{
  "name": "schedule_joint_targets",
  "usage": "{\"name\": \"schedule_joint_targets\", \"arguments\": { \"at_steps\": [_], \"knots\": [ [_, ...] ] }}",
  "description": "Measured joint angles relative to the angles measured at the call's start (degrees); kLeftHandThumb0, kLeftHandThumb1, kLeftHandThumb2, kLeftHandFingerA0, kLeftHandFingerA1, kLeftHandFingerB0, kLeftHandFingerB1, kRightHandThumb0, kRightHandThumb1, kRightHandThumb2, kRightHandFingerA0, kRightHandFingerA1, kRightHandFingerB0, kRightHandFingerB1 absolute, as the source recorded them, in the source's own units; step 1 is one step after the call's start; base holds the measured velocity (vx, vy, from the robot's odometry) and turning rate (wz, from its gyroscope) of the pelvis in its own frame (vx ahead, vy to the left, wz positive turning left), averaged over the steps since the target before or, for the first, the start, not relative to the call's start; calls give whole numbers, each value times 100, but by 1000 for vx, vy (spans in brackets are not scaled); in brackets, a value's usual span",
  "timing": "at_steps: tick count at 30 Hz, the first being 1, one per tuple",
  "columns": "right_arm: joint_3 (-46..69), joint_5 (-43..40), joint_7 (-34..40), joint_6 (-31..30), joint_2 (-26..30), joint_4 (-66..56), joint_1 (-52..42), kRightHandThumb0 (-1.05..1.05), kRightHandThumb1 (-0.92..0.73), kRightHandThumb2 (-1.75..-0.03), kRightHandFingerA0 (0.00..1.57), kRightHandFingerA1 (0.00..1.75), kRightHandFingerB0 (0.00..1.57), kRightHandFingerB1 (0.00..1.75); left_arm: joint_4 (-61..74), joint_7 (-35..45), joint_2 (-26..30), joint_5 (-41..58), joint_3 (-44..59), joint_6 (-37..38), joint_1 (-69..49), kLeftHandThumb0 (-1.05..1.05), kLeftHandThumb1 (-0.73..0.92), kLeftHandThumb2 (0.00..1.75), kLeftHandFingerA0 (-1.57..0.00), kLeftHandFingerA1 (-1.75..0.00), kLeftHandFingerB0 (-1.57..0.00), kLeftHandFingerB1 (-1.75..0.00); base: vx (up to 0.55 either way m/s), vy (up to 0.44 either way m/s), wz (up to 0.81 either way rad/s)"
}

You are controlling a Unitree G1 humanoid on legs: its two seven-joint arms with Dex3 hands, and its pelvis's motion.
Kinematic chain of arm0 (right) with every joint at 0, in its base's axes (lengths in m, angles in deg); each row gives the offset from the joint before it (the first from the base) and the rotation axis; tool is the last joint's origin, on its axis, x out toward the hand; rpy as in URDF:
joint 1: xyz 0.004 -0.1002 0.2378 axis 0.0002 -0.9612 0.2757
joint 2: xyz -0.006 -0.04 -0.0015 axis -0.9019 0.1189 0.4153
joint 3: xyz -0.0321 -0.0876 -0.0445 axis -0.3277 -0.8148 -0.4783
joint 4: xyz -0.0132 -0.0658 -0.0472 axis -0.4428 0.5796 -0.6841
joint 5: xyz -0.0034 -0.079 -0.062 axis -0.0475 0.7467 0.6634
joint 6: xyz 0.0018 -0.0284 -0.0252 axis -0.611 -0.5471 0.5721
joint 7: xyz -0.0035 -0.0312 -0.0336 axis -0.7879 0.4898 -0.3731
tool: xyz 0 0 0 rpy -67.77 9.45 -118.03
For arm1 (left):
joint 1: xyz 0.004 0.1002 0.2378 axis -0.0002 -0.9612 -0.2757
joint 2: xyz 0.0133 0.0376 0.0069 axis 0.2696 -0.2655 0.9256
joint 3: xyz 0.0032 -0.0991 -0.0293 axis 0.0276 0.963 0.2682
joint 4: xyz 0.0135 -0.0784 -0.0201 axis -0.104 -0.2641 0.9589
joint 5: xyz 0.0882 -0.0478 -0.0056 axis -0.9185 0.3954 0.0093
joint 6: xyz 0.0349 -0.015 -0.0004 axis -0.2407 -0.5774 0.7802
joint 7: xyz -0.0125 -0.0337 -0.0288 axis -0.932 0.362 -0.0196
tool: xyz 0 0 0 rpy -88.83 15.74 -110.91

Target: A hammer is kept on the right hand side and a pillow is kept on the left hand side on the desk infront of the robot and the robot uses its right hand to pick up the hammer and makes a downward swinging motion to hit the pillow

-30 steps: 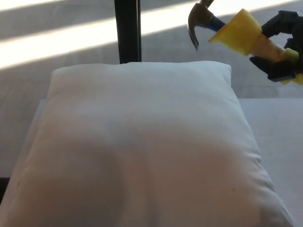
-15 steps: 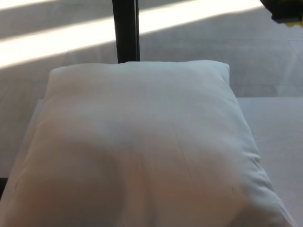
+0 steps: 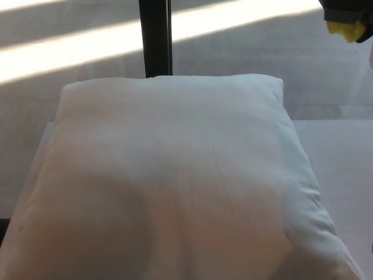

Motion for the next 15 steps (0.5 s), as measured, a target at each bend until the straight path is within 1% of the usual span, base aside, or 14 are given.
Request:
{"name": "schedule_joint_targets", "arguments": {
  "at_steps": [1,2,3,4,5,6,7,8,9,11,12,13,14,15],
  "knots": [
    [90,-75,-22,-78,-54,-3,0,-26,-56,-122,104,175,78,155,0,0,-5,0,0,0,2,-58,74,62,-62,-63,-66,-53,0,0,0],
    [161,-141,-35,-150,-109,-16,0,-23,-53,-127,106,175,83,146,0,0,-11,0,0,0,3,-59,74,62,-58,-61,-64,-51,0,0,0],
    [211,-198,-45,-229,-180,-48,0,-32,-47,-122,133,150,94,123,1,1,-16,0,-3,0,5,-59,75,62,-55,-61,-61,-50,0,0,0],
    [238,-254,-54,-298,-247,-97,0,-32,-46,-120,133,149,95,121,5,1,-19,-1,-8,0,9,-59,73,62,-58,-63,-69,-55,0,0,0],
    [216,-314,-63,-361,-328,-205,0,-32,-46,-120,133,149,95,121,15,2,-21,0,-11,0,12,-59,73,62,-58,-63,-69,-55,0,0,0],
    [173,-349,-63,-393,-378,-300,3,-35,-40,-116,130,146,103,128,14,0,-21,0,-10,0,22,-59,72,62,-59,-62,-66,-54,0,0,0],
    [113,-376,-65,-421,-422,-398,7,-27,-38,-119,105,175,85,151,14,1,-22,1,-9,0,37,-60,74,62,-60,-62,-68,-55,0,0,0],
    [43,-377,-62,-428,-436,-454,7,-27,-38,-119,105,175,85,151,14,5,-23,5,-5,0,47,-60,74,62,-60,-62,-68,-55,0,0,0],
    [-94,-367,-58,-428,-445,-513,7,-27,-40,-116,104,175,83,156,13,11,-23,7,-4,0,63,-59,73,62,-61,-62,-68,-53,0,0,0],
    [-414,-330,-55,-425,-448,-646,-37,-23,-40,-121,103,175,85,147,4,13,-23,5,-9,0,108,-58,74,62,-61,-61,-67,-52,0,0,0],
    [-498,-325,-56,-420,-447,-680,-66,-24,-37,-120,102,175,84,151,2,14,-22,5,-9,0,116,-59,73,62,-57,-61,-66,-52,0,0,0],
    [-607,-316,-58,-405,-448,-722,-139,-24,-37,-120,102,175,84,151,0,16,-22,5,-14,0,118,-59,73,62,-57,-61,-66,-52,0,0,0],
    [-697,-307,-63,-397,-447,-742,-218,-23,-35,-120,106,175,89,148,-1,23,-22,5,-16,0,114,-59,74,62,-57,-60,-70,-54,0,0,0],
    [-780,-298,-71,-392,-448,-758,-306,-23,-39,-118,103,175,87,149,-1,27,-21,4,-21,0,117,-59,74,62,-58,-60,-68,-53,0,0,0]
  ]
}}
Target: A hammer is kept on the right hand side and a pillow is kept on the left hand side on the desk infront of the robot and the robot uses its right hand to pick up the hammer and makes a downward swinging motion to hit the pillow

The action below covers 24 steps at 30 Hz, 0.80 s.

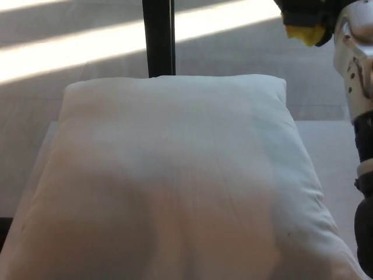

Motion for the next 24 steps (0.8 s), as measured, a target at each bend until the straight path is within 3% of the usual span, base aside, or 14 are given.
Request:
{"name": "schedule_joint_targets", "arguments": {
  "at_steps": [5,6,7,8,10,11,13,14,15,17,19,20,22,24],
  "knots": [
    [-686,119,-176,-17,-22,-171,-781,-24,-40,-112,101,175,82,151,-1,5,2,1,-12,-1,47,-60,72,62,-65,-64,-70,-54,0,0,0],
    [-778,133,-216,-22,-23,-224,-895,-30,-38,-114,128,141,106,125,1,5,2,1,-12,-1,57,-59,73,62,-66,-64,-67,-52,0,0,0],
    [-921,153,-284,-22,-18,-326,-1047,-29,-35,-124,105,165,93,142,3,5,3,0,-16,-1,67,-60,75,62,-63,-63,-63,-50,0,0,0],
    [-1053,175,-336,-20,-10,-415,-1146,-30,-42,-113,126,136,104,120,5,4,5,-3,-25,-1,77,-58,72,61,-66,-64,-66,-53,0,0,0],
    [-1477,275,-527,-115,39,-658,-1392,-28,-45,-116,125,138,101,120,9,4,17,-7,-41,-1,114,-60,73,62,-65,-64,-66,-51,0,0,0],
    [-1606,302,-618,-205,49,-735,-1453,-19,-43,-117,95,175,81,144,12,3,21,-6,-39,-2,140,-61,74,62,-61,-63,-65,-51,0,0,0],
    [-1728,316,-773,-389,57,-853,-1531,-21,-45,-110,92,175,73,152,23,5,32,-5,-40,-2,167,-61,74,62,-61,-63,-63,-50,0,0,0],
    [-1771,315,-869,-497,77,-877,-1539,-22,-53,-97,107,175,68,137,25,5,38,-4,-39,-2,166,-61,73,62,-62,-63,-65,-50,0,0,0],
    [-1806,317,-947,-591,113,-885,-1540,-29,-58,-94,93,175,72,141,26,5,38,-4,-38,-2,172,-60,74,62,-61,-60,-66,-50,0,0,0],
    [-1914,339,-1094,-772,215,-907,-1550,-30,-64,-83,93,175,73,147,22,4,38,-4,-38,-3,190,-61,76,63,-58,-58,-63,-48,0,0,0],
    [-2031,361,-1241,-922,320,-953,-1589,-29,-58,-86,91,175,70,147,12,4,45,-15,-73,-3,184,-60,75,62,-57,-58,-62,-48,0,0,0],
    [-2120,377,-1351,-1007,404,-974,-1643,-24,-57,-84,88,175,57,124,9,9,55,-19,-88,-3,184,-61,74,62,-60,-60,-61,-50,0,0,0],
    [-2334,426,-1488,-1026,558,-1016,-1871,-29,-61,-86,89,175,58,120,11,15,80,-17,-89,-3,188,-61,75,62,-58,-59,-60,-49,0,0,0],
    [-2546,477,-1589,-1043,675,-1059,-2133,-24,-66,-86,86,169,67,132,13,20,111,-16,-88,-3,189,-61,74,62,-61,-60,-61,-50,0,0,0]
  ]
}}
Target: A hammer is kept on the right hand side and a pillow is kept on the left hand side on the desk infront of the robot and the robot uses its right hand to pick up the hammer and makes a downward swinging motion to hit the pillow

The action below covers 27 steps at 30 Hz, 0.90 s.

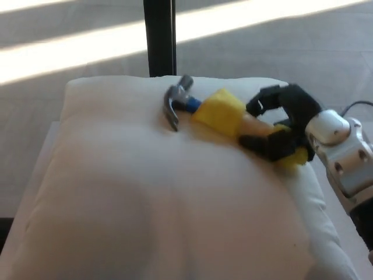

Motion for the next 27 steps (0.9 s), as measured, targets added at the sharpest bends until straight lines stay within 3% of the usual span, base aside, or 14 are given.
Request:
{"name": "schedule_joint_targets", "arguments": {
  "at_steps": [4,6,8,9,11,12,16,18,19,23,24,25,26,27],
  "knots": [
    [-586,238,20,220,248,-91,-311,-26,-64,-86,90,175,73,165,18,2,11,3,6,1,31,-58,74,62,-62,-57,-56,-48,0,0,0],
    [-793,358,93,338,308,-83,-323,-29,-69,-81,92,168,73,112,12,2,10,2,6,1,52,-61,74,62,-67,-60,-62,-50,0,0,0],
    [-1020,489,204,471,374,-71,-313,-29,-69,-81,92,168,73,112,7,2,10,0,-1,1,71,-61,74,62,-67,-60,-62,-50,0,0,0],
    [-1109,554,254,531,400,-61,-308,-34,-53,-101,118,131,73,94,5,2,11,-1,-5,1,72,-62,73,62,-65,-60,-63,-50,0,0,0],
    [-1311,681,350,639,467,-50,-293,-37,-54,-102,119,133,77,103,-1,2,10,0,-6,1,76,-62,74,62,-65,-60,-66,-51,0,0,0],
    [-1406,749,399,693,495,-43,-288,-30,-68,-80,93,173,71,127,-1,2,10,-1,-7,1,79,-63,73,62,-65,-60,-66,-51,0,0,0],
    [-1733,1003,623,935,617,8,-267,-21,-64,-88,111,166,78,121,0,2,10,-1,-20,1,87,-62,73,62,-66,-63,-62,-52,0,0,0],
    [-1853,1106,730,1045,674,32,-254,-29,-65,-82,92,175,72,135,-1,2,10,1,-17,1,84,-61,74,62,-63,-60,-57,-49,0,0,0],
    [-1911,1159,779,1095,693,44,-252,-37,-55,-103,118,133,81,103,-2,2,11,1,-16,1,82,-61,75,62,-66,-60,-57,-49,0,0,0],
    [-2101,1396,976,1279,755,103,-252,-31,-66,-74,91,175,73,124,-4,2,14,2,-12,1,81,-62,74,62,-63,-59,-60,-50,0,0,0],
    [-2131,1455,1010,1319,774,113,-252,-37,-53,-100,117,132,80,98,-4,3,20,1,-13,1,80,-60,73,62,-65,-60,-64,-52,0,0,0],
    [-2151,1512,1043,1365,808,113,-255,-31,-67,-75,91,173,76,91,-4,3,30,-1,-19,1,80,-60,73,62,-66,-62,-64,-53,0,0,0],
    [-2154,1553,1051,1387,832,113,-255,-34,-54,-103,118,131,79,87,-3,3,38,0,-17,1,80,-61,73,62,-65,-61,-69,-54,0,0,0],
    [-2137,1620,1063,1434,881,126,-252,-34,-54,-103,118,131,79,87,-3,4,55,2,-7,0,79,-61,73,62,-65,-61,-69,-54,0,0,0]
  ]
}}
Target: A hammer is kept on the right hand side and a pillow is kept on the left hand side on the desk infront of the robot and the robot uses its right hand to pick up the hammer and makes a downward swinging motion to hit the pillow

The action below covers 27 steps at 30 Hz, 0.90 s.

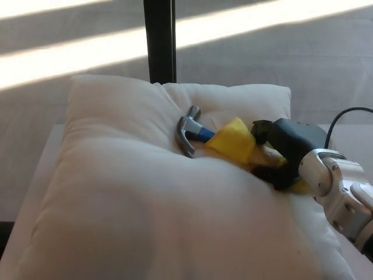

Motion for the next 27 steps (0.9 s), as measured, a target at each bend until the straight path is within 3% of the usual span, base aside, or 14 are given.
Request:
{"name": "schedule_joint_targets", "arguments": {
  "at_steps": [1,2,3,5,6,7,10,11,13,14,23,24,25,27],
  "knots": [
    [32,55,14,42,30,20,6,-32,-67,-79,90,170,80,85,0,0,12,2,7,0,-2,-60,74,62,-66,-61,-65,-53,0,0,0],
    [57,89,22,77,40,50,14,-30,-66,-84,90,173,71,112,0,0,19,2,9,0,-3,-60,73,62,-66,-61,-63,-52,0,0,0],
    [114,115,43,131,46,102,31,-28,-65,-84,93,171,71,86,0,2,20,6,24,0,-5,-60,73,62,-66,-60,-60,-50,0,0,0],
    [229,151,67,206,53,171,66,-28,-64,-75,96,167,74,67,0,2,20,10,43,0,-17,-61,74,62,-65,-58,-56,-49,0,0,0],
    [274,167,75,237,54,212,92,-27,-61,-79,90,174,66,124,0,3,20,11,52,0,-23,-61,74,62,-65,-59,-58,-50,0,0,0],
    [356,173,76,273,58,240,116,-27,-64,-82,91,173,74,96,0,9,20,13,59,0,-29,-61,75,62,-66,-62,-63,-52,0,0,0],
    [658,184,71,371,111,326,163,-32,-72,-70,97,170,77,73,1,20,21,13,63,0,-55,-61,73,61,-67,-63,-65,-53,0,0,0],
    [830,165,65,378,111,327,164,-38,-54,-98,123,137,81,83,1,21,20,18,80,0,-60,-60,72,61,-65,-63,-64,-52,0,0,0],
    [1079,144,50,388,114,327,177,-38,-54,-98,123,137,81,83,2,21,20,25,105,-1,-65,-60,72,61,-65,-63,-64,-52,0,0,0],
    [1215,142,41,387,115,329,180,-26,-53,-114,94,174,81,139,2,21,20,28,119,-1,-74,-58,75,62,-62,-62,-63,-51,0,0,0],
    [2618,-245,-21,385,-13,161,211,-21,-43,-126,97,175,88,147,19,18,20,20,96,0,-114,-59,73,62,-65,-61,-67,-53,0,0,0],
    [2817,-324,-22,383,-39,120,222,-25,-43,-115,123,140,107,126,18,13,20,20,96,-1,-118,-59,73,62,-63,-63,-65,-53,0,0,0],
    [2961,-385,-22,382,-55,93,239,-20,-41,-120,97,175,86,151,18,11,20,19,96,-2,-120,-60,74,62,-63,-62,-64,-52,0,0,0],
    [3322,-531,-24,370,-100,32,312,-19,-43,-114,97,175,83,155,18,7,20,19,94,-3,-140,-61,73,61,-64,-63,-63,-52,0,0,0]
  ]
}}
